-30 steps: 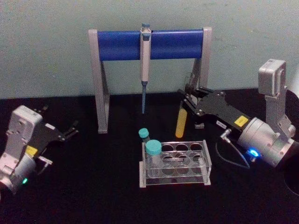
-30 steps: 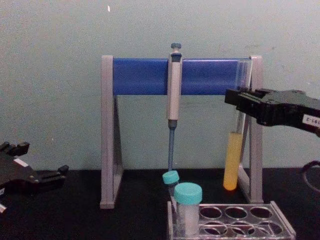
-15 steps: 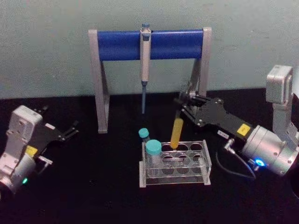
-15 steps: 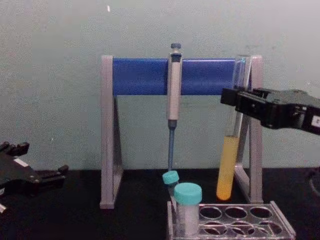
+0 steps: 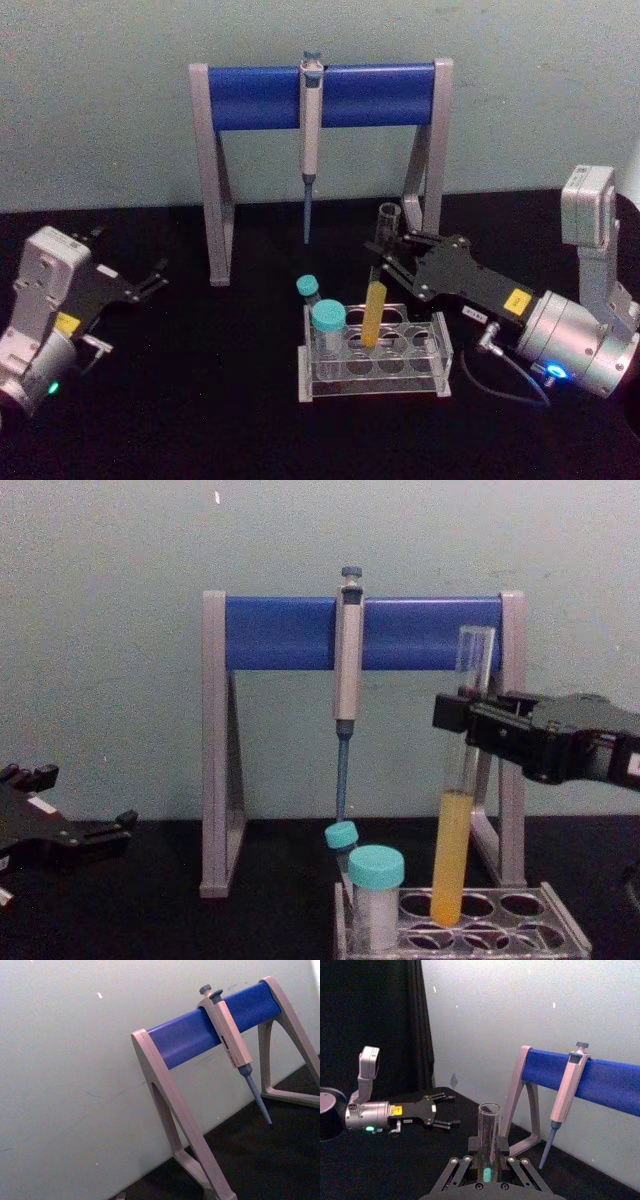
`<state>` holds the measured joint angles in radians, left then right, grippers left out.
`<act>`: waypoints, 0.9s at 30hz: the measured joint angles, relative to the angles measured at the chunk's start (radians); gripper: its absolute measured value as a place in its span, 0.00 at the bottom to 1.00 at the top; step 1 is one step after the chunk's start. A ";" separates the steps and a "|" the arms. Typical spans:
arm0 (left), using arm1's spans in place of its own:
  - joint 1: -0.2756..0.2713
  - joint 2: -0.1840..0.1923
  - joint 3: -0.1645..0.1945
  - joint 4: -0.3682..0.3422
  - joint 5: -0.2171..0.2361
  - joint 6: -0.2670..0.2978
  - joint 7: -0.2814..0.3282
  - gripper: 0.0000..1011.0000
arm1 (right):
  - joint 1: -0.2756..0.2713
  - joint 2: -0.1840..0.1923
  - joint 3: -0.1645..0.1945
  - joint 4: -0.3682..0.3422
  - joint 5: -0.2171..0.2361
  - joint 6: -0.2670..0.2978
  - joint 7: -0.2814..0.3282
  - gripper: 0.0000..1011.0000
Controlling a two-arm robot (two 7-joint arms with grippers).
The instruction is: Pick up the test tube from the test tube rack, shake it, then place it back into the test tube rack.
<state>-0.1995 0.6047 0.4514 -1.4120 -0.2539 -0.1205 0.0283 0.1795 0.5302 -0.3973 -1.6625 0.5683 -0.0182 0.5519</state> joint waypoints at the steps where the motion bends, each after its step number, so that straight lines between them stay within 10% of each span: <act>1: 0.000 0.000 0.000 0.000 0.000 0.000 0.000 0.99 | 0.002 0.000 -0.004 0.004 -0.001 0.000 0.000 0.23; 27: 0.000 0.000 0.000 0.000 0.000 0.000 0.000 0.99 | 0.052 -0.040 -0.055 0.115 -0.023 0.008 -0.002 0.23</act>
<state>-0.1995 0.6047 0.4514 -1.4120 -0.2539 -0.1205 0.0283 0.2318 0.4901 -0.4524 -1.5474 0.5451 -0.0101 0.5494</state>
